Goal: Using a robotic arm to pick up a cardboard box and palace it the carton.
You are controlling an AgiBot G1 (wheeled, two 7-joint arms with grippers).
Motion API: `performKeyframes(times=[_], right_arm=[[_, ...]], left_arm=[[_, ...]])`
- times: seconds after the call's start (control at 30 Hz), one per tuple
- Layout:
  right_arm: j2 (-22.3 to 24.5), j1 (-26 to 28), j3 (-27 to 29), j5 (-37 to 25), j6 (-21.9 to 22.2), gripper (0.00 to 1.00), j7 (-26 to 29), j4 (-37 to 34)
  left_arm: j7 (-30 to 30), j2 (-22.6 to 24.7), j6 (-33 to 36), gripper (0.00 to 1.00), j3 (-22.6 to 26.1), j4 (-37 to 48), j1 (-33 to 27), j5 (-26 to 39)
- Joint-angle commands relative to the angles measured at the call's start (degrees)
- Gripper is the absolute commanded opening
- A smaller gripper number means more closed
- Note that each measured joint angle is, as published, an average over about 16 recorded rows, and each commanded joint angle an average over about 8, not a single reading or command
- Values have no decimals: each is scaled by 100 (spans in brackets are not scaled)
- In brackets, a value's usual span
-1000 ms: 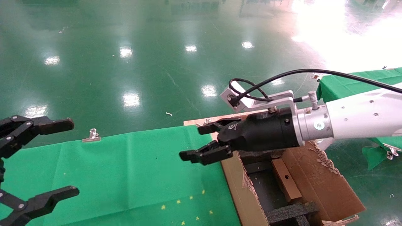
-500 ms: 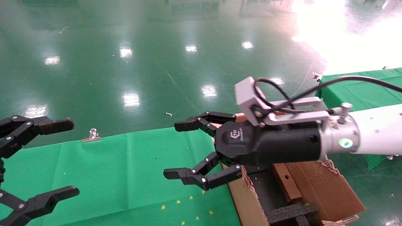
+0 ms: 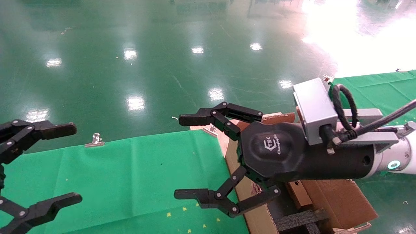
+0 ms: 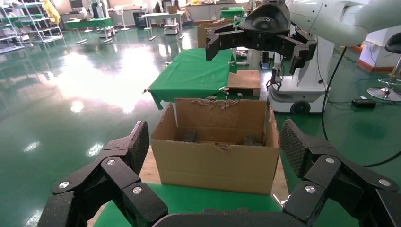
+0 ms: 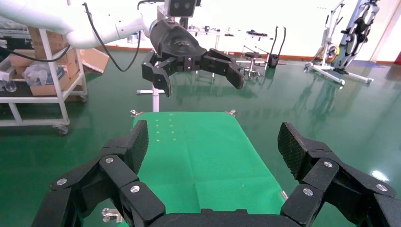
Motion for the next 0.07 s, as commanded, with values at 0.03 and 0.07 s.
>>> performKeyframes(times=[0.03,0.07], right_arm=[[-6,-56,80,55,-40,100,-42,0],[-6,-50,69,51,-36,100,-33,0]], left_arm=[[0,0,-1,100,0,0,0,0],[0,0,-1,100,0,0,0,0]])
